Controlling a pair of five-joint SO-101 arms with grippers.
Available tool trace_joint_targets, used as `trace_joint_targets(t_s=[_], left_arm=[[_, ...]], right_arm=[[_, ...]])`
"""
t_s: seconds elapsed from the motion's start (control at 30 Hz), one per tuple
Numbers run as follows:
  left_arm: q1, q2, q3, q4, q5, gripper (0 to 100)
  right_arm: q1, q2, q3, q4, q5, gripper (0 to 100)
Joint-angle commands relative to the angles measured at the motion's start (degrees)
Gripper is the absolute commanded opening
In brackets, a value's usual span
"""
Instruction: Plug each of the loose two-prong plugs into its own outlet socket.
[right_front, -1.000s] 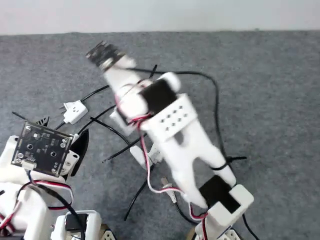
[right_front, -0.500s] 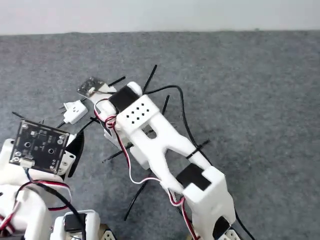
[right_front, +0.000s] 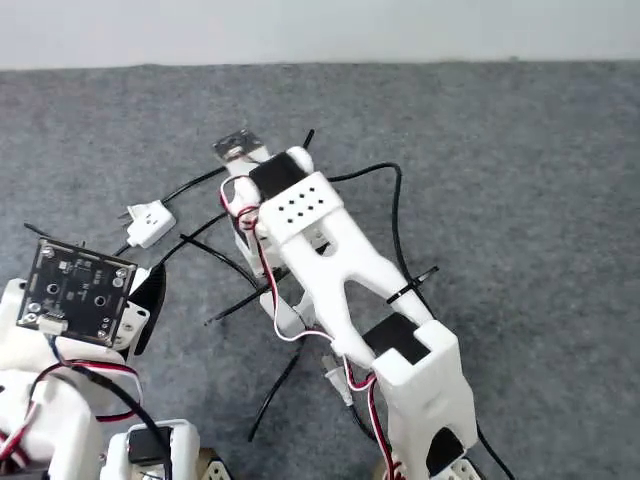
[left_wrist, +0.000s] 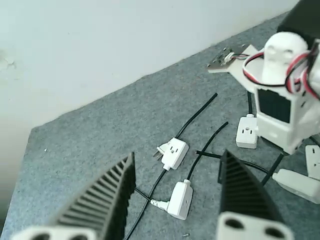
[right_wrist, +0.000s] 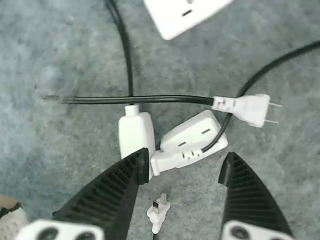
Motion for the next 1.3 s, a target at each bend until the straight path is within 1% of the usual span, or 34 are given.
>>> trace_joint_targets(t_s=[0.0,0.17,0.37,0.4,0.53,0.7,0.83,0.97,1.1,1.27], left_arm=[[-0.18,0.97,-1.80,0.97,0.44,26],[-0.09,0.97,-1.80,0.97,0.44,26],[0.18,0.97,-1.80,1.76,0.35,26],[0.18,0.97,-1.80,1.76,0.35,26],[0.18,0.97,-1.80,1.76,0.35,26],[0.26,0.97,-1.80,1.76,0.35,26],[0.26,0.97,-1.80,1.76,-0.70,26],[0.26,0.97,-1.80,1.85,-1.85,26],[0.26,0.97,-1.80,1.85,-1.85,26],[0.26,0.97,-1.80,1.85,-1.93,26]], right_arm=[[1.80,-0.31,0.35,1.36,-1.32,24.5],[2.86,1.36,1.76,0.22,-0.88,24.5],[5.32,9.10,1.85,-2.15,-0.53,24.5],[5.58,10.33,1.85,-2.86,0.79,24.5],[5.93,13.41,1.85,-6.20,10.46,24.5],[6.90,14.20,1.85,-12.18,24.70,24.5],[7.25,14.20,1.85,-14.99,32.18,24.5],[7.25,14.29,1.85,-15.96,41.67,24.5],[7.52,14.02,1.85,-17.01,45.45,24.5],[5.23,12.26,1.76,-14.11,50.37,24.4]])
